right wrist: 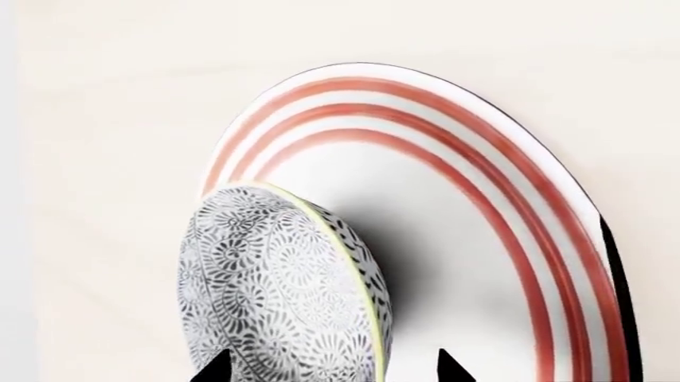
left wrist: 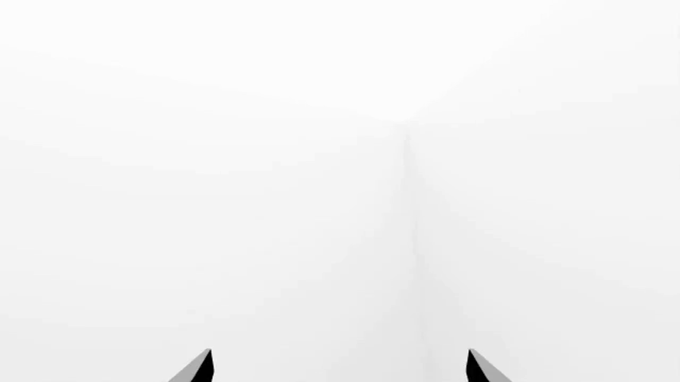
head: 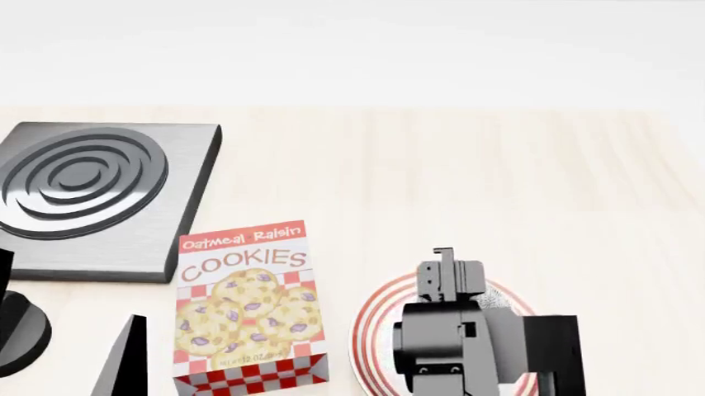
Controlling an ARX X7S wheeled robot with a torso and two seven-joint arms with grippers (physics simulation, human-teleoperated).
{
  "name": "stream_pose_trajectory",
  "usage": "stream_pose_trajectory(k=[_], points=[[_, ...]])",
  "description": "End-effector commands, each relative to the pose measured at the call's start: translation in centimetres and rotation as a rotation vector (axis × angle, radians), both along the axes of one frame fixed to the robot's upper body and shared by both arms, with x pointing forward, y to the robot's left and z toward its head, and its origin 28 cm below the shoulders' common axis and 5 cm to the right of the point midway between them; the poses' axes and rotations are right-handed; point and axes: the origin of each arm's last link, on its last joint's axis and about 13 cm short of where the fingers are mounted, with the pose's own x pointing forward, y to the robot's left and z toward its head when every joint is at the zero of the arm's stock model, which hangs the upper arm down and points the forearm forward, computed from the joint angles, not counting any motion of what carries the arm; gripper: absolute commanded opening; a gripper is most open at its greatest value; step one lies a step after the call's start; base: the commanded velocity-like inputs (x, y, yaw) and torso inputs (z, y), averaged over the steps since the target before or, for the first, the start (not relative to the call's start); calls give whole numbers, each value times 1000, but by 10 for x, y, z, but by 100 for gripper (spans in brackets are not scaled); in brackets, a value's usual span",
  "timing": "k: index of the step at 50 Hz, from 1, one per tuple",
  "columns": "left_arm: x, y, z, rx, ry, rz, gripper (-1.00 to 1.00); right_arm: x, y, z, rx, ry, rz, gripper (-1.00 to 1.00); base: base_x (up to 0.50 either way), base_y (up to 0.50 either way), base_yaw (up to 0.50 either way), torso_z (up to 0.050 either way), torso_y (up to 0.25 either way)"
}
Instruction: Pick the akita bowl from table center and place it on the plate.
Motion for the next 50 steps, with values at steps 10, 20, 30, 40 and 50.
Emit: stream_pose_trajectory(k=[10, 20, 30, 40, 50], points=[[-1, -1, -1, 4, 0, -5, 100, -22, -4, 23, -4, -97, -12, 100, 0, 0, 0, 0, 0], [-2, -2, 0, 6, -2, -8, 100, -54, -11, 41, 6, -170, -34, 100, 0, 0, 0, 0, 0], [-2, -3, -1, 10, -2, -12, 100, -73, -15, 46, -99, -237, -48, 100, 0, 0, 0, 0, 0], [-2, -2, 0, 6, -6, -11, 100, -106, -37, 24, -604, -373, 6, 100, 0, 0, 0, 0, 0], [-6, -5, -2, 12, -2, -15, 100, -142, -40, 15, -1220, -409, 111, 100, 0, 0, 0, 0, 0]])
